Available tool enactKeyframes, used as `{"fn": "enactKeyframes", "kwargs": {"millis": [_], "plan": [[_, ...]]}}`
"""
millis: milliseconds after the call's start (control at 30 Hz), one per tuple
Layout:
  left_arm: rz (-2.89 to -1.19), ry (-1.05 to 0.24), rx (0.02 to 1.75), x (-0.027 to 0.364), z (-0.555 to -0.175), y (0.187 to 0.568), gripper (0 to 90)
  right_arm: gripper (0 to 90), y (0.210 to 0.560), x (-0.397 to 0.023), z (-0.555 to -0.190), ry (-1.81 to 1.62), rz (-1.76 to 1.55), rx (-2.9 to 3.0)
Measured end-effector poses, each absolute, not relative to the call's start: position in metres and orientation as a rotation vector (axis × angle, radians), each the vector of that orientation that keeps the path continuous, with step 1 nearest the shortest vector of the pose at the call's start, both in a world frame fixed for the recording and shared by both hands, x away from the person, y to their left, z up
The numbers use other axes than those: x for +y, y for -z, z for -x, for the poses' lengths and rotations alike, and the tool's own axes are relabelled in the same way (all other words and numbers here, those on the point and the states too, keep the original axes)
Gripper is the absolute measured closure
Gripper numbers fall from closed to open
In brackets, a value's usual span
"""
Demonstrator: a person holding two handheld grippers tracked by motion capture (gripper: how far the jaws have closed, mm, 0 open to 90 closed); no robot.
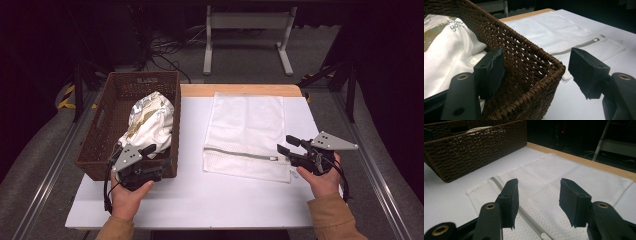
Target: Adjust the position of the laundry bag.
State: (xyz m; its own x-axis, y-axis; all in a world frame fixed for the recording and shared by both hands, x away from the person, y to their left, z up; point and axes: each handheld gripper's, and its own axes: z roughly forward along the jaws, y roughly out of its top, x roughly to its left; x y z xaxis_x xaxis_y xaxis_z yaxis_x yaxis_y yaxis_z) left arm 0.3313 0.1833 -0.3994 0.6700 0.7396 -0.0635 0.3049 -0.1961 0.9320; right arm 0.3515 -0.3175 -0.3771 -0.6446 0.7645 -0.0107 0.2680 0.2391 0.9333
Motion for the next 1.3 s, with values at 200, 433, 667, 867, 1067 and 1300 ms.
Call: {"fn": "enactKeyframes", "kwargs": {"millis": [200,433,667,867,1067,1300], "plan": [[-1.783,-0.486,0.833,0.183,-0.331,0.398,29.9,47.4,0.376,-0.313,-0.353,-1.346,-0.964,2.102],[-1.790,-0.472,0.824,0.180,-0.330,0.397,30.1,45.3,0.376,-0.300,-0.354,-1.310,-0.952,2.181],[-1.798,-0.472,0.820,0.180,-0.328,0.396,30.0,42.1,0.377,-0.278,-0.355,-1.290,-0.886,2.242],[-1.817,-0.474,0.821,0.180,-0.324,0.398,29.8,38.4,0.386,-0.260,-0.359,-1.247,-0.859,2.325],[-1.815,-0.473,0.825,0.183,-0.319,0.397,29.6,36.0,0.397,-0.241,-0.366,-1.215,-0.830,2.415],[-1.825,-0.465,0.818,0.182,-0.318,0.398,28.8,35.7,0.409,-0.230,-0.372,-1.163,-0.828,2.479]]}}
